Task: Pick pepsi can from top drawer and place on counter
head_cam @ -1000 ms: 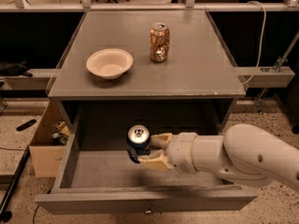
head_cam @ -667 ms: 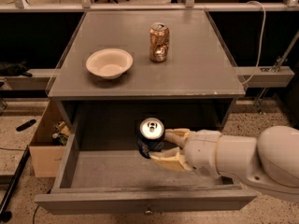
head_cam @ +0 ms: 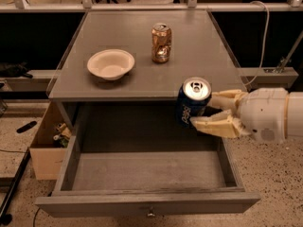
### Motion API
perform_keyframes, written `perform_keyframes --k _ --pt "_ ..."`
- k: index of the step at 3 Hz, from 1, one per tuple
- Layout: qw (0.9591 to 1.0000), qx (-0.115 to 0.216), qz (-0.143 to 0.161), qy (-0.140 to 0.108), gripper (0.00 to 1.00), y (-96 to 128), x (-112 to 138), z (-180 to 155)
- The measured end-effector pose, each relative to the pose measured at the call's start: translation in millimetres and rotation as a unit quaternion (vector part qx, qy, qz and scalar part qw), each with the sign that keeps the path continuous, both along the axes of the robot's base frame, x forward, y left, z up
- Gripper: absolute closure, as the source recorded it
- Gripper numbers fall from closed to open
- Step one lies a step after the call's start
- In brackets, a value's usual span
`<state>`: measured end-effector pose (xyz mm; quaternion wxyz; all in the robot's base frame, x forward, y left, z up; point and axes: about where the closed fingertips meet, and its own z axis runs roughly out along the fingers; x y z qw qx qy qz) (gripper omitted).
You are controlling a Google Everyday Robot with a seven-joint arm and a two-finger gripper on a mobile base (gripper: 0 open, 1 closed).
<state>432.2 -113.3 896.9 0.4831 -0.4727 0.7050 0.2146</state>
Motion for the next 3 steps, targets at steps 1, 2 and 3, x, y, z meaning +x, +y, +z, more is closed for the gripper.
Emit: perform_keyframes --k 1,2,3 --pt "0.9995 -0.005 -0.010 -0.029 1.00 -12 14 35" --pt "0.9996 -0.005 -0.009 -0.028 1.00 -10 19 35" --pt "0.9996 -0.013 -0.015 -0.019 1.00 -18 47 27"
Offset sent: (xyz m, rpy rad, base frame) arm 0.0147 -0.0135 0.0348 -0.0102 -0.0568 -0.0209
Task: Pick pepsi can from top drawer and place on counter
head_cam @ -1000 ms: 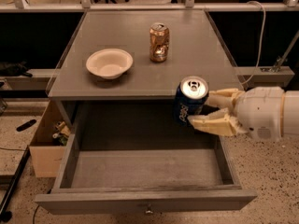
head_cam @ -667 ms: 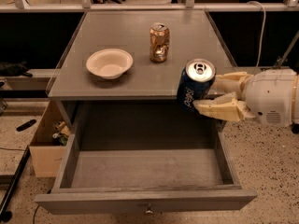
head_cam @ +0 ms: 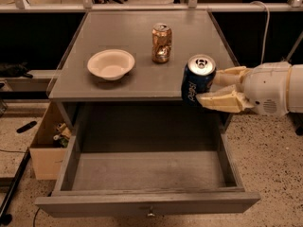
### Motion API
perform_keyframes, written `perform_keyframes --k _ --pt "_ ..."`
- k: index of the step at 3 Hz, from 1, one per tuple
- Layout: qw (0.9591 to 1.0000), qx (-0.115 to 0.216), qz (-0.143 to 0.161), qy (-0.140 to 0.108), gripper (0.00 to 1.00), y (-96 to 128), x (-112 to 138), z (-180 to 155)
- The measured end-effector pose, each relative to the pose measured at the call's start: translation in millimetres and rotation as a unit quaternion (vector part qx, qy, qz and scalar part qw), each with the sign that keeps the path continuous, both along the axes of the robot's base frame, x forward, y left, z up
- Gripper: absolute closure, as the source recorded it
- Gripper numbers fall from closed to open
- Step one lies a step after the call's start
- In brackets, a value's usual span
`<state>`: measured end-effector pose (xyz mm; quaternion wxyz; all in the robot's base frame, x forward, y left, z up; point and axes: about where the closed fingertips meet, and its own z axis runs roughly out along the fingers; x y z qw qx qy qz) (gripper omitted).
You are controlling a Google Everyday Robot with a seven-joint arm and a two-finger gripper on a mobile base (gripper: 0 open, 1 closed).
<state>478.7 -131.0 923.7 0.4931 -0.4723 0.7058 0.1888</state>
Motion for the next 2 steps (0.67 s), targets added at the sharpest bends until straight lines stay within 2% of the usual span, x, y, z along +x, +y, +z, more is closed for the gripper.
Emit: perform_keyframes --k 2 --pt "0.9997 -0.011 -0.012 0.019 1.00 -18 41 -15"
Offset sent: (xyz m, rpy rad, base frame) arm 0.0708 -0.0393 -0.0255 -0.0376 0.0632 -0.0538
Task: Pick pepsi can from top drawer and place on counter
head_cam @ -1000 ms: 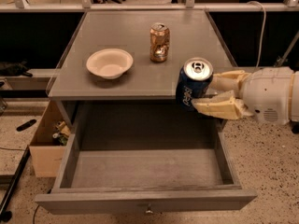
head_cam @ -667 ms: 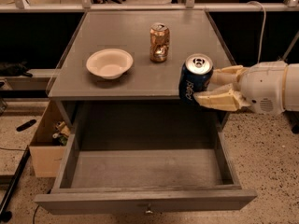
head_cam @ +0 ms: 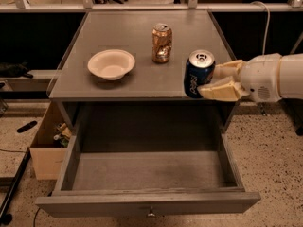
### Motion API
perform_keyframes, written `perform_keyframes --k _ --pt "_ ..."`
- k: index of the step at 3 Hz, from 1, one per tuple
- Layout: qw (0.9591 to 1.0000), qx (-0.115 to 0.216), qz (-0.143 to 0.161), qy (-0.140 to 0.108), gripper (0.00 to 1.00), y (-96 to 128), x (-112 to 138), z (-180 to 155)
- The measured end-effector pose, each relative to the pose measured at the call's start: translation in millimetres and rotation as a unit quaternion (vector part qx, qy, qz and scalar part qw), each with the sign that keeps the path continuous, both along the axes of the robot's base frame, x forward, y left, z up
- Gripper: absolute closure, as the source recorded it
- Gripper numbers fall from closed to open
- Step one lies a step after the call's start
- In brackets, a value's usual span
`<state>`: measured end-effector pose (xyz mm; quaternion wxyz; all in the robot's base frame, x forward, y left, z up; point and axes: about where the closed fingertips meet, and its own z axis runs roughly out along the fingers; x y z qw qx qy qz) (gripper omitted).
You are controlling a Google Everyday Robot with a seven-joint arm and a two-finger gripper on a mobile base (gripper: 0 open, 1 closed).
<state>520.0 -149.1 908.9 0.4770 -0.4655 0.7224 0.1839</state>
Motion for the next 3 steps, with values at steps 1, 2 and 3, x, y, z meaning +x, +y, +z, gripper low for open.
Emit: perform_keyframes --k 1,2,3 --pt "0.9999 -0.008 -0.006 0.010 1.00 -12 30 -4" --pt "0.9997 -0.020 -0.015 0.005 1.00 -30 78 11" --pt "0.9997 -0.020 -0.015 0.005 1.00 -30 78 11"
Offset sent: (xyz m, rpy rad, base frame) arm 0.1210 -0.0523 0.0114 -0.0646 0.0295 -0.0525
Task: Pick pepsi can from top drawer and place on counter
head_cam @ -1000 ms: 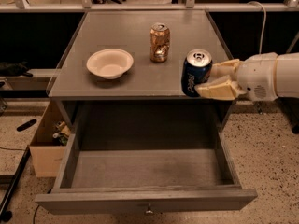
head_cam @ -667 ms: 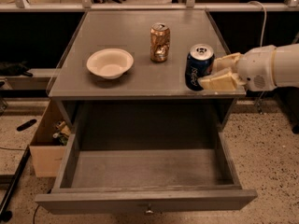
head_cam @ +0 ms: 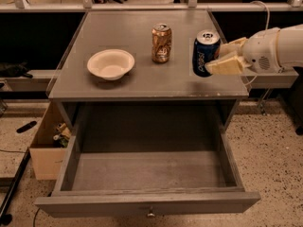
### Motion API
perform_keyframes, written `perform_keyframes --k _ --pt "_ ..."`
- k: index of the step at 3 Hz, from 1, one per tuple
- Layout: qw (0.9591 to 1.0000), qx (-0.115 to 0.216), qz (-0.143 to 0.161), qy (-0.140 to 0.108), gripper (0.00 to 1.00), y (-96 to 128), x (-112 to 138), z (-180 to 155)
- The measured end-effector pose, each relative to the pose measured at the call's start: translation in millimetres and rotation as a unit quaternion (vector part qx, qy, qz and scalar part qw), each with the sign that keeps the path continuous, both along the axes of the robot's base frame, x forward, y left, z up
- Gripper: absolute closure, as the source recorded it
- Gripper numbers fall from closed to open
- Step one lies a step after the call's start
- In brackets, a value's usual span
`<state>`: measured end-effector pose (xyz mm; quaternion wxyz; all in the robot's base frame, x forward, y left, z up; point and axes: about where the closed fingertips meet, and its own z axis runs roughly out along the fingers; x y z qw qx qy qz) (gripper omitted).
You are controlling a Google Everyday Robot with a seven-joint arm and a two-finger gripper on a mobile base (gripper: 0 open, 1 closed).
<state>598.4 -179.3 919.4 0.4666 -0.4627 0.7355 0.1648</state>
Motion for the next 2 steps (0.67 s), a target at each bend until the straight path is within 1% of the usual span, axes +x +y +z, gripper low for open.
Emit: perform_keyframes --k 1,2 --pt "1.0000 0.001 0.002 -0.002 1.00 4 11 -2" --pt "0.9999 0.006 0.012 0.002 1.00 15 34 -10"
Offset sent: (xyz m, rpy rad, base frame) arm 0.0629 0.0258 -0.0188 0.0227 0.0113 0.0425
